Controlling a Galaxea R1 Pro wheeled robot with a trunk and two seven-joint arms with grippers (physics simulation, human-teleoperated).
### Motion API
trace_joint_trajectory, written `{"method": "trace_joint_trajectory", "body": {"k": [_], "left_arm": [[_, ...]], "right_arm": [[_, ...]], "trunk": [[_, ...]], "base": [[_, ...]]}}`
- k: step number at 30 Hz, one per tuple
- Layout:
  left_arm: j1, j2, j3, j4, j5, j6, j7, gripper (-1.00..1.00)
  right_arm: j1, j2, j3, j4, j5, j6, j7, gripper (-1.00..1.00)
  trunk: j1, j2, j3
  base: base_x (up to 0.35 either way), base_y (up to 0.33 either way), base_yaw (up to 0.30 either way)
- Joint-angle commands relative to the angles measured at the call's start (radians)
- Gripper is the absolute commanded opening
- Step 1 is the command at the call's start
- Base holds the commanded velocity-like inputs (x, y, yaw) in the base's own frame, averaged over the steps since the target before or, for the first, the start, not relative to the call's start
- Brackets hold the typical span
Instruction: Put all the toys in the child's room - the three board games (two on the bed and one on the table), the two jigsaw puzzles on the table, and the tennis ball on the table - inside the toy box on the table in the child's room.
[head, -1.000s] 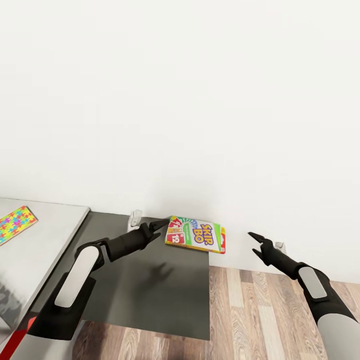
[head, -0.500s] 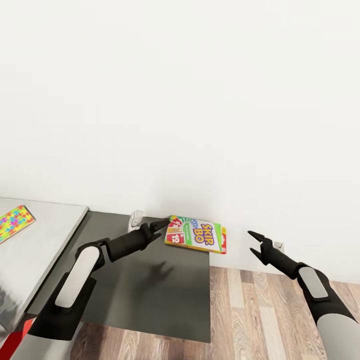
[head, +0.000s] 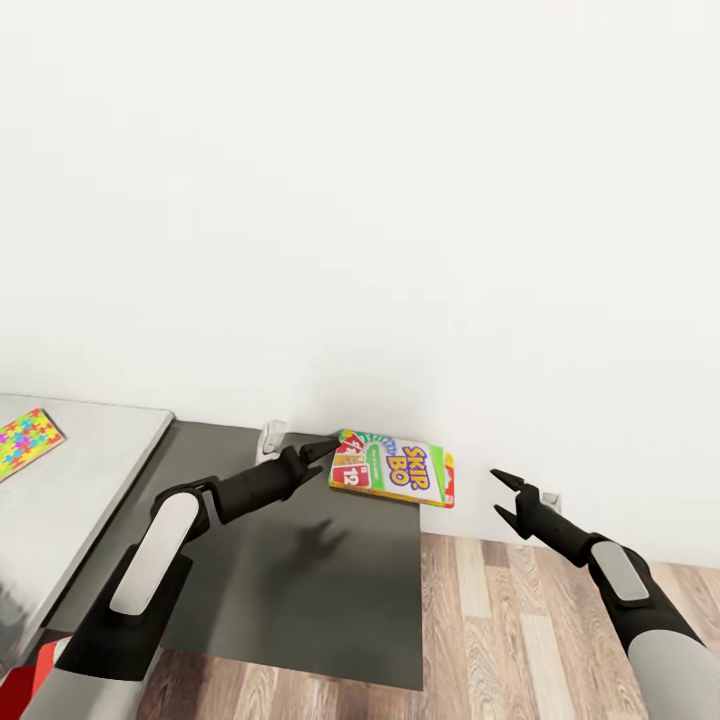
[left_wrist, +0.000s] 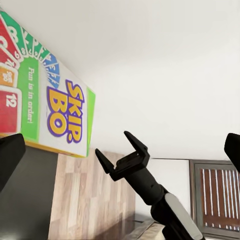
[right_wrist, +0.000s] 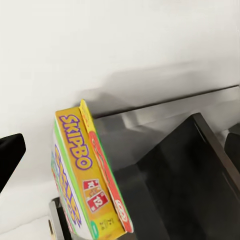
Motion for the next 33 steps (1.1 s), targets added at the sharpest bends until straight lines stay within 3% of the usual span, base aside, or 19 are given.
{"method": "trace_joint_trajectory", "body": {"k": [1,22,33], "left_arm": [[-0.001,0.001,-0.001,-0.001,0.005,0.002,0.004,1.00],[-0.001,0.001,-0.001,0.000,0.005,0.002,0.004,1.00],[-0.001,0.001,-0.001,0.000,0.005,0.002,0.004,1.00]], "right_arm": [[-0.001,0.001,-0.004,0.001,-0.001,0.007,0.001,1.00],[-0.001,0.017,-0.003,0.054,-0.001,0.008,0.000,1.00],[-0.001,0.020,-0.002,0.054,-0.002,0.007,0.000,1.00]], "trunk": [[0.004,-0.008,-0.004],[0.085,-0.155,-0.070],[0.085,-0.155,-0.070]], "base": [[0.000,0.000,0.000],[0.000,0.000,0.000],[0.000,0.000,0.003]]}}
